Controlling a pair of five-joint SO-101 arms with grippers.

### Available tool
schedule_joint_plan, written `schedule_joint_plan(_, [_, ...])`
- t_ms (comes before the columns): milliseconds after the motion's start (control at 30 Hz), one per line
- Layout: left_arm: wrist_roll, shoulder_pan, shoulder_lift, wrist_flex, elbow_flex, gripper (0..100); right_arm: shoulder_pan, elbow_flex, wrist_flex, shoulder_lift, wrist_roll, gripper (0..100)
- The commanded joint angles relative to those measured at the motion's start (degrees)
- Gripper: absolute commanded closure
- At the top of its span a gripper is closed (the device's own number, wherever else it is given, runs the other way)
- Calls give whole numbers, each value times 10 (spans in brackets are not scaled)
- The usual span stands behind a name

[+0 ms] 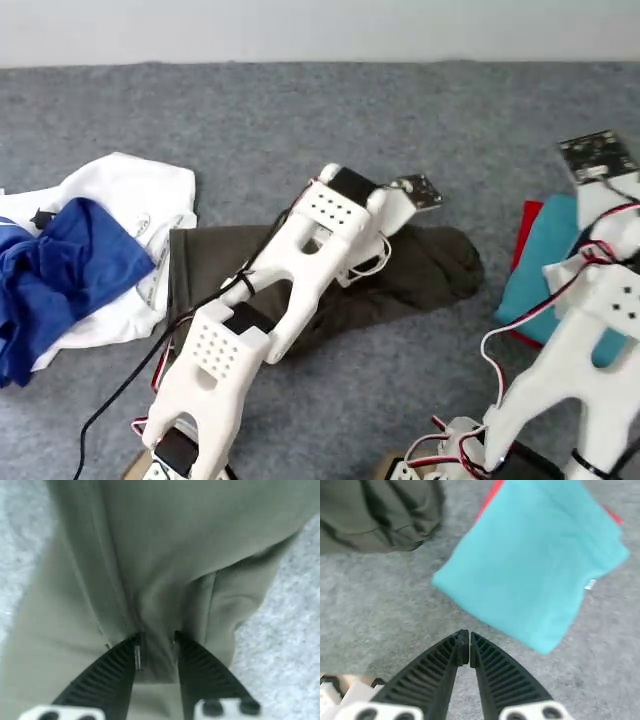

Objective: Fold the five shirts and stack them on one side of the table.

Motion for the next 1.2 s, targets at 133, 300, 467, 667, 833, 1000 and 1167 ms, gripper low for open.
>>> schedule_joint_plan(133, [24, 113, -44, -9, 62, 906, -10, 1, 0, -15, -12, 987])
schedule_joint_plan(300, [30, 133, -47, -4, 47, 906, 11, 1, 0, -16, -11, 986])
schedule_joint_plan(467, [28, 108, -47, 43, -18, 905, 24, 1, 0, -19, -11, 985])
schedule_joint_plan(667, [28, 54, -129, 42, -33, 905, 11, 2, -14, -15, -15, 984])
schedule_joint_plan(833, [26, -10, -196, 42, -6, 905, -66, 4, -18, -14, -46, 983])
schedule_joint_plan(1000, [19, -72, -236, 42, 49, 905, -202, 4, -22, 56, -113, 983])
schedule_joint_plan(1167, [37, -176, -295, 41, 98, 906, -280, 4, -71, 182, -160, 986])
